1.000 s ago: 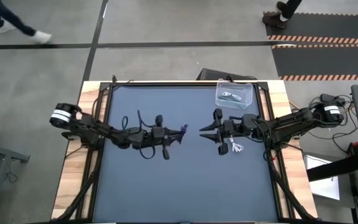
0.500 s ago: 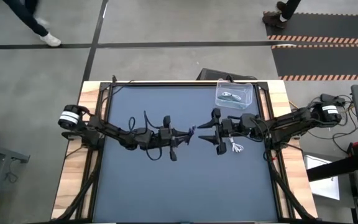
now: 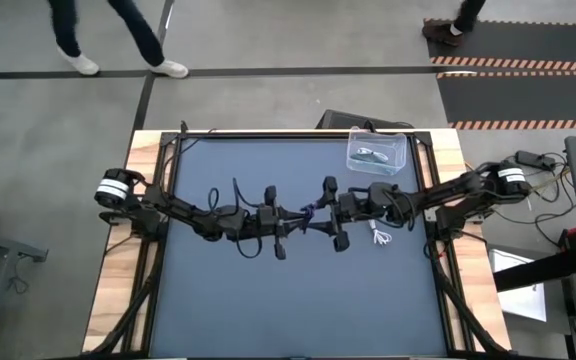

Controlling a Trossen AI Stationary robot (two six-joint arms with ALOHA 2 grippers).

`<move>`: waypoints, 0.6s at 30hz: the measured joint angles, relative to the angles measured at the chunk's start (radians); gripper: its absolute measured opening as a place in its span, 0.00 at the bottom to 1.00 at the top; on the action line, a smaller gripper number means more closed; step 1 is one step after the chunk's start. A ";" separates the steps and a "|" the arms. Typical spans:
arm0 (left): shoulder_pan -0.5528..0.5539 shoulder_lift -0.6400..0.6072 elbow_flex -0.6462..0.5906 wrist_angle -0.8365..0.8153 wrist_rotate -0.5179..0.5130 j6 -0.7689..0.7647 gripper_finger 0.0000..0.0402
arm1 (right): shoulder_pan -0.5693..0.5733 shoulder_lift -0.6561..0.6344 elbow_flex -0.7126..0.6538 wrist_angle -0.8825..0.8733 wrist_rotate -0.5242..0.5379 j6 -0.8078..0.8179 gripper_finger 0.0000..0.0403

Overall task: Pick and place USB-C Cables
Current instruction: Put the violet charger cable into the bin

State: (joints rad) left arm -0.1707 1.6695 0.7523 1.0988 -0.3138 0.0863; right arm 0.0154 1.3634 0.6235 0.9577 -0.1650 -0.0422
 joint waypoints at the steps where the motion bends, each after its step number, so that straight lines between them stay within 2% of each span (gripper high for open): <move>1: 0.000 0.000 -0.001 -0.001 0.000 0.000 0.02 | 0.000 0.003 0.006 -0.001 0.000 -0.003 0.45; 10: 0.000 0.000 -0.005 -0.007 0.000 0.000 0.02 | 0.000 0.005 0.016 0.002 0.000 -0.011 0.43; 18: 0.000 0.000 -0.006 -0.008 0.000 0.000 0.02 | 0.000 0.005 0.016 -0.002 0.000 -0.023 0.27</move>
State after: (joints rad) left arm -0.1711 1.6691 0.7467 1.0908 -0.3134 0.0861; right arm 0.0151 1.3682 0.6392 0.9554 -0.1646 -0.0651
